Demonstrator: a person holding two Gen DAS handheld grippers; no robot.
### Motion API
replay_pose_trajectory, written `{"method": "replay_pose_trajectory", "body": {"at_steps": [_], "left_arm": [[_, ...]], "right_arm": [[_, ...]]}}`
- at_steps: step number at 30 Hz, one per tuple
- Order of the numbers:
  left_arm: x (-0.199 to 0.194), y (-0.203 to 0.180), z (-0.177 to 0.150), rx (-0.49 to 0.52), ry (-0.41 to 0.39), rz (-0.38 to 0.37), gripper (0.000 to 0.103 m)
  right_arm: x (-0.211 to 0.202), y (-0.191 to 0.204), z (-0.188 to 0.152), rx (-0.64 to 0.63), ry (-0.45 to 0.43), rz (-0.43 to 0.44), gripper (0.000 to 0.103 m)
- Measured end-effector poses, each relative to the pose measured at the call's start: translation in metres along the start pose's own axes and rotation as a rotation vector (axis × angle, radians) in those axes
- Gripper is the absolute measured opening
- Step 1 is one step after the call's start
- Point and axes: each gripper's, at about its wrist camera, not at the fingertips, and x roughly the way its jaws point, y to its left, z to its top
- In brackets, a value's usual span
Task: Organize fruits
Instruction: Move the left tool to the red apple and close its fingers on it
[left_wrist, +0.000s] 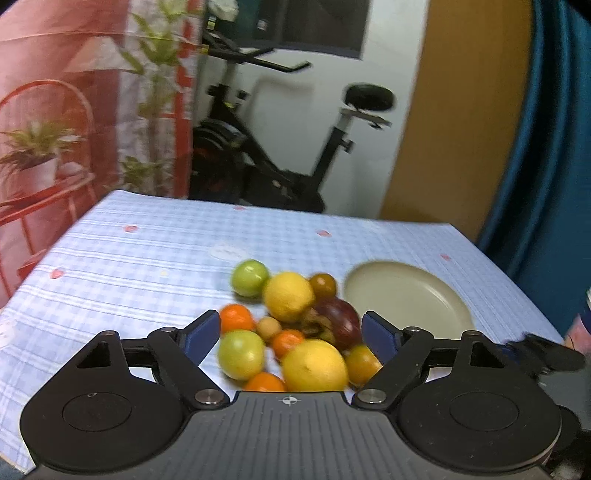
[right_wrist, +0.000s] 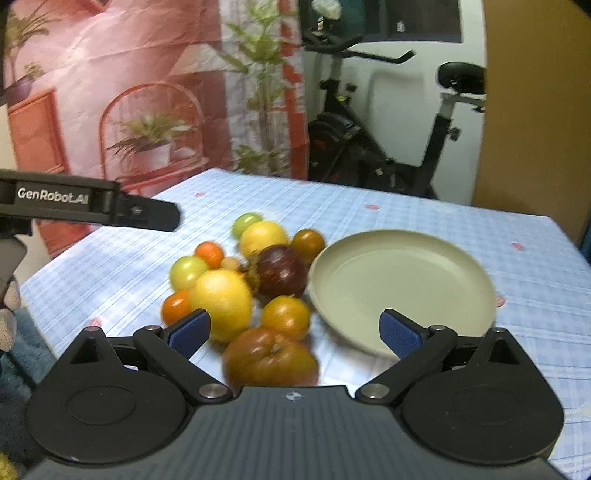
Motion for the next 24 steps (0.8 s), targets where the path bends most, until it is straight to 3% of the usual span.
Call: {"method": "replay_pose_trajectory", "body": {"at_steps": [4, 9, 13, 19, 24], "left_arm": [[0.009, -0.008, -0.006, 0.037, 0.035, -0.063, 0.077], [0.023, -0.016, -0.013, 0.048, 0.098, -0.155, 0.068], [0.033, -0.025, -0.021, 0.076, 0.146, -0.202, 0.066], [0.048, -0.042, -0.032, 0.114, 0.212, -0.273, 0.066], [0.065, -0.042, -0.039, 0.095, 0.261, -0.286, 0.066]], "right_arm": [[0.007, 0.006, -0.008, -0.024, 0.044, 0.038, 0.1], [0.012, 0.003, -0.014, -0.008, 0.088, 0.089, 0.089], [0.016, 0.003, -0.017, -0.005, 0.105, 0.099, 0.08], [0.019, -0.01, -0.022, 0.052, 0.133, 0.121, 0.079], [0.023, -0.013, -0.024, 0.074, 0.151, 0.135, 0.077]]}}
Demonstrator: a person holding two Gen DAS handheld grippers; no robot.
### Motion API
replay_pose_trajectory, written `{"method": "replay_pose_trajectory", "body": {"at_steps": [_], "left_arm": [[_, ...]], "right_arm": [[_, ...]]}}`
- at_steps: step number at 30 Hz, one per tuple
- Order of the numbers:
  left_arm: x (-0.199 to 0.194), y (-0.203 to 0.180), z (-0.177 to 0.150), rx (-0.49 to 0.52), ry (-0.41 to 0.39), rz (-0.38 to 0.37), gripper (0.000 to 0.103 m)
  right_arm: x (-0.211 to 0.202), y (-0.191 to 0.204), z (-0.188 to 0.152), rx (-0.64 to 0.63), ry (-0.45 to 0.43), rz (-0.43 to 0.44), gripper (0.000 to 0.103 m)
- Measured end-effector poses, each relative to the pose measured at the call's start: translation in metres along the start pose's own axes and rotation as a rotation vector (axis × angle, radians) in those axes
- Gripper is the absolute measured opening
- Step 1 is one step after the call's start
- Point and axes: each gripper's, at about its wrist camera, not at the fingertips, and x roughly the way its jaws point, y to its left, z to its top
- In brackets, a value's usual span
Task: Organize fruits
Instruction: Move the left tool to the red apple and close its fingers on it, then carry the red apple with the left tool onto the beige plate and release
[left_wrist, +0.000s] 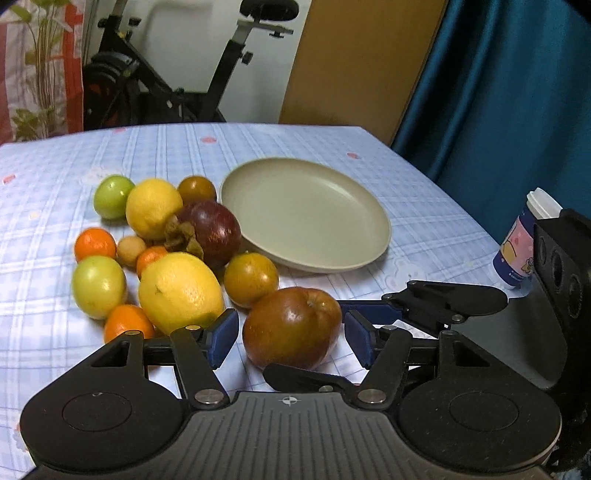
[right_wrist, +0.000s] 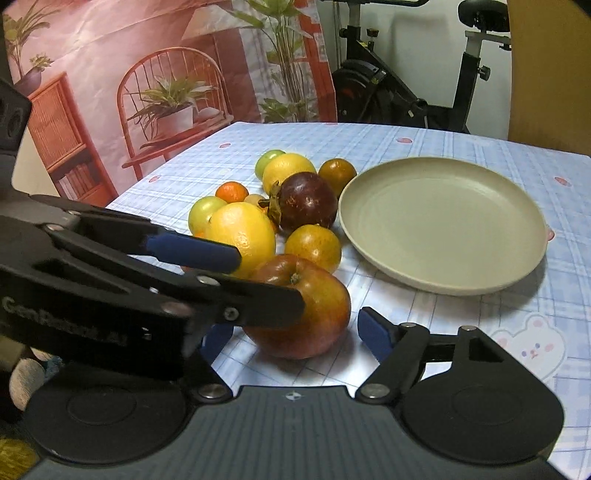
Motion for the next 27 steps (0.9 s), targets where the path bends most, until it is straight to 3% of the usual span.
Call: {"method": "replay_pose_trajectory", "body": {"at_steps": [9, 15, 20, 27], "left_arm": [[0.017, 0.006, -0.001, -0.055, 0.038, -0.036, 0.067], [0.008, -0.001, 0.004, -0.019, 0.013, -0.053, 0.066], [-0.001, -0.011, 0.027, 0.019, -0.036, -0.057, 0.066], [0.017, -0.007, 0.069, 0.012, -0.066, -0.09, 0.066]], "right_arm": [[0.008, 0.0, -0.003, 0.005, 0.018, 0.007, 0.071], [0.001, 0.002, -0.004, 0.001, -0.003, -0.016, 0.07], [-0.016, -0.004, 0.008, 0.024, -0.071, -0.037, 0.07], [-0.019, -0.028, 0.041, 0.038, -0.117, -0.047, 0.07]]}}
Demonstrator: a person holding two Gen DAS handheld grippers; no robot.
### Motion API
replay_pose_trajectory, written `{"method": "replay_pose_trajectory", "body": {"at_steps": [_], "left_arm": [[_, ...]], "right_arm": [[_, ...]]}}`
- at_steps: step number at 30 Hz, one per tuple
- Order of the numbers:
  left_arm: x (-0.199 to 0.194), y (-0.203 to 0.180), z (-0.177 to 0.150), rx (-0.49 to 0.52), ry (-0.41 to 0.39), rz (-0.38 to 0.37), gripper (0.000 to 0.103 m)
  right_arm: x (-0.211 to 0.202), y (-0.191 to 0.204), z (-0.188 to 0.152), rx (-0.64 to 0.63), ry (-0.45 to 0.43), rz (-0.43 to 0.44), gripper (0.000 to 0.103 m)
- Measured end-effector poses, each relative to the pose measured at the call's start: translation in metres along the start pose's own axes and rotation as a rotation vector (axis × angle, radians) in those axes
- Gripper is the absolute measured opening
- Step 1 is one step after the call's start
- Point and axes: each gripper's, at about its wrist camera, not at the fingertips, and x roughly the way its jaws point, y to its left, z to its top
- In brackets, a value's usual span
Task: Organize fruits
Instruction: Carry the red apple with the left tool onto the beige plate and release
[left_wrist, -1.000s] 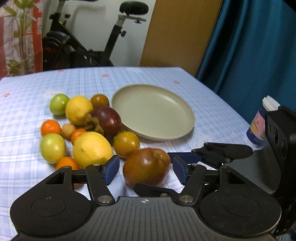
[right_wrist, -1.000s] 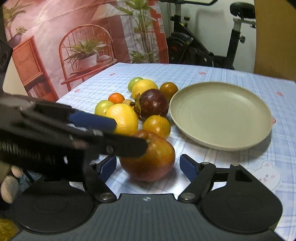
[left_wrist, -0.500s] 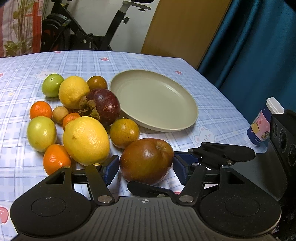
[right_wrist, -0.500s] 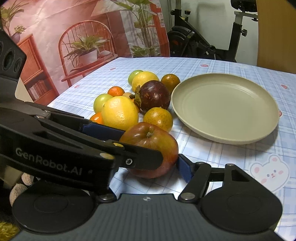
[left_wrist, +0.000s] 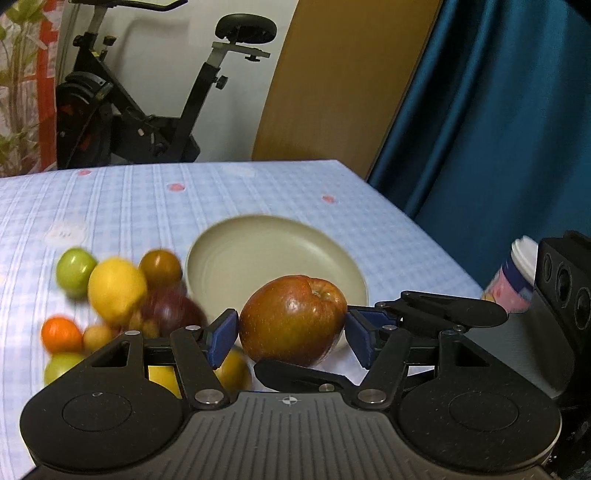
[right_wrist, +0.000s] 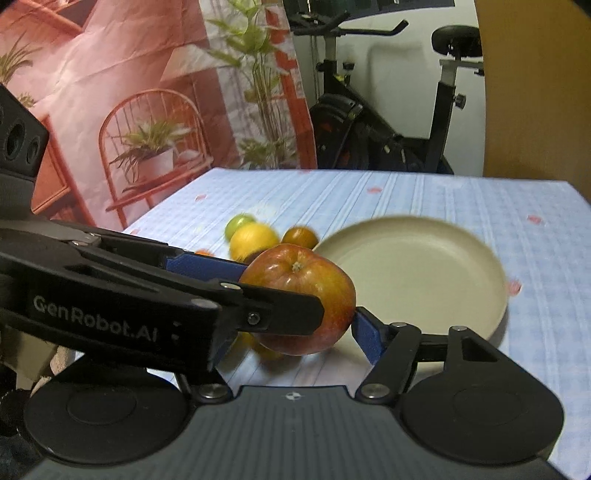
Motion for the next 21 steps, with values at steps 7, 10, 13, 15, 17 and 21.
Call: {"method": "replay_pose_trajectory", "body": {"at_steps": [7, 10, 13, 15, 17, 21], "left_arm": [[0.041, 0.017, 0.034, -0.008, 0.007, 0.021, 0.067], [0.06, 0.03, 0.046, -0.034, 0.023, 0.036, 0.067], [0.076, 0.04, 0.052, -0.063, 0.049, 0.049, 0.068], [0.08, 0.043, 0.053, -0.063, 0.062, 0.061, 0.067], [0.085, 0.046, 0.054, -0.055, 0.069, 0.075, 0.067], [0.093, 0.052, 0.054, -0.06, 0.077, 0.095, 0.068]], "right_arm": [[0.033, -0.029, 0.028, 0.003, -0.008, -0.005, 0.07], [0.05, -0.042, 0.035, 0.018, -0.008, 0.001, 0.07], [0.068, -0.049, 0.038, 0.021, 0.008, 0.001, 0.07], [0.079, -0.053, 0.039, 0.025, 0.023, 0.0, 0.07], [0.088, -0.057, 0.039, 0.024, 0.031, -0.003, 0.07], [0.099, -0.06, 0.039, 0.023, 0.039, -0.006, 0.07]]}}
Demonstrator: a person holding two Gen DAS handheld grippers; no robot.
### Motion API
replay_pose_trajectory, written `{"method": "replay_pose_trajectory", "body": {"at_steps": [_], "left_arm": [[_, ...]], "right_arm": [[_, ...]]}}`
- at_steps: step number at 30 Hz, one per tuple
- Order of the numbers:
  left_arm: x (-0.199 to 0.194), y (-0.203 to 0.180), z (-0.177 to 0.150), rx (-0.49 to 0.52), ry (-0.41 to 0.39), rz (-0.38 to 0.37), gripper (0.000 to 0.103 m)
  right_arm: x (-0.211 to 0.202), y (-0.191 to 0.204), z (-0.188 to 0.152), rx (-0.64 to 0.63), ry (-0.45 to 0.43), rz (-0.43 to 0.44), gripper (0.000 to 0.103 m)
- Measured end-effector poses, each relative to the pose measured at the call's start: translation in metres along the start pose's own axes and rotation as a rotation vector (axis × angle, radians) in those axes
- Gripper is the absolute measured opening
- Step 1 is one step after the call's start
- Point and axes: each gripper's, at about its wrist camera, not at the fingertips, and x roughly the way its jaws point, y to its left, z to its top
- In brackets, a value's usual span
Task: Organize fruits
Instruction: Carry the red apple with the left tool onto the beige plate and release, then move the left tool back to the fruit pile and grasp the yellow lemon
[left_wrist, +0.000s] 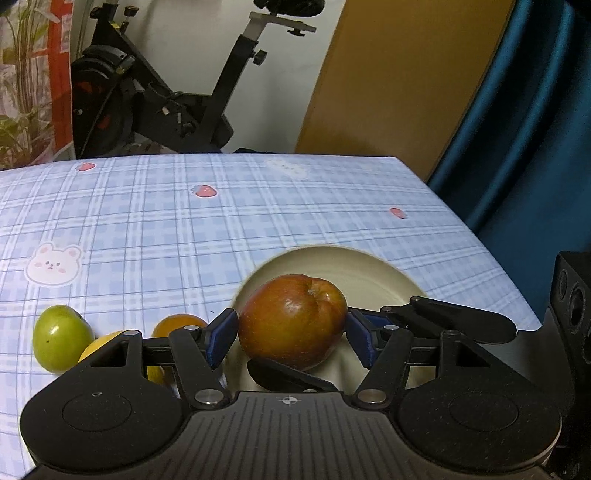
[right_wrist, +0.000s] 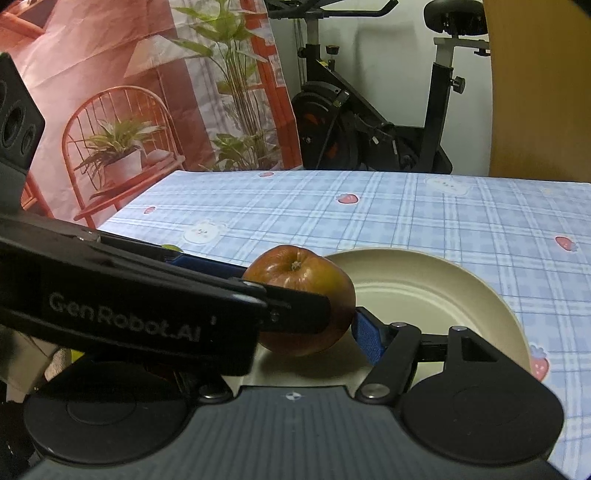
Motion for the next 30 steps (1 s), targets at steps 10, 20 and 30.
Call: {"method": "replay_pose_trajectory", "body": {"at_steps": [10, 20, 30], "left_arm": [[0.004, 0.0, 0.001, 0.003, 0.004, 0.021, 0.068], [-0.008, -0.003, 0.002, 0.023, -0.007, 0.05, 0.068], [-0.071, 0.012, -0.001, 0.016, -0.095, 0.058, 0.068]], "right_arm": [[0.013, 0.001, 0.001, -0.007, 0.008, -0.02, 0.07], [0.003, 0.004, -0.001, 0.027, -0.009, -0.072, 0.079], [-0.042, 0.015, -0.012, 0.11, -0.097, -0.093, 0.08]]}}
